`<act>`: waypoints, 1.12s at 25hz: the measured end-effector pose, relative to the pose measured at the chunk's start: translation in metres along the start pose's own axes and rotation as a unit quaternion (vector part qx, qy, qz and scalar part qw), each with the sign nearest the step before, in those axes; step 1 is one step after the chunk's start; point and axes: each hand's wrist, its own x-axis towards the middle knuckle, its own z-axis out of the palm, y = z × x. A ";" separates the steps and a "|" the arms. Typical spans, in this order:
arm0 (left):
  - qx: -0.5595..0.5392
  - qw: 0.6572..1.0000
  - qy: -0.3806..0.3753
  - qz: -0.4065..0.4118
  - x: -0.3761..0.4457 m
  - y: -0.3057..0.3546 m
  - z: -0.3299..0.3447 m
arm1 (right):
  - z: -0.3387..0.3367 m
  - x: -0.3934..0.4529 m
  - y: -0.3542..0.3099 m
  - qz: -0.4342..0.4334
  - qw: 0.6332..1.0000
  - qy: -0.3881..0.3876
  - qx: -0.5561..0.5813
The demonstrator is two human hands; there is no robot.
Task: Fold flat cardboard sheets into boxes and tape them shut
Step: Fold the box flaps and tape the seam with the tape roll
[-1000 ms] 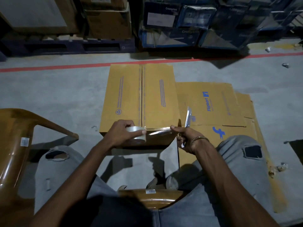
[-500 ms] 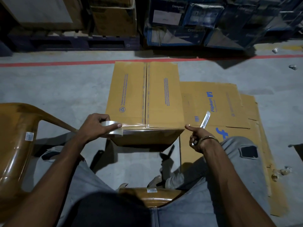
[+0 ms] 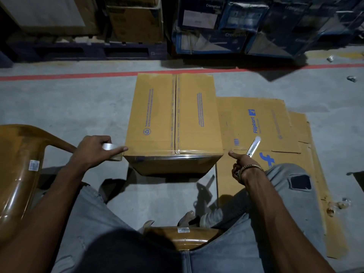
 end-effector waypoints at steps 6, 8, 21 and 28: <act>0.050 0.998 -0.015 -0.020 0.004 -0.001 0.006 | 0.010 0.007 0.006 -0.012 1.000 0.005 -0.002; 0.052 0.998 -0.026 -0.022 0.004 0.000 0.007 | 0.012 0.008 0.007 -0.020 1.000 0.008 0.009; 0.048 0.997 -0.035 -0.057 0.012 -0.006 0.016 | 0.014 0.025 0.011 -0.022 0.999 0.026 0.039; 0.089 0.992 -0.084 -0.020 0.017 -0.024 0.023 | 0.019 0.031 0.015 -0.010 1.000 0.019 0.023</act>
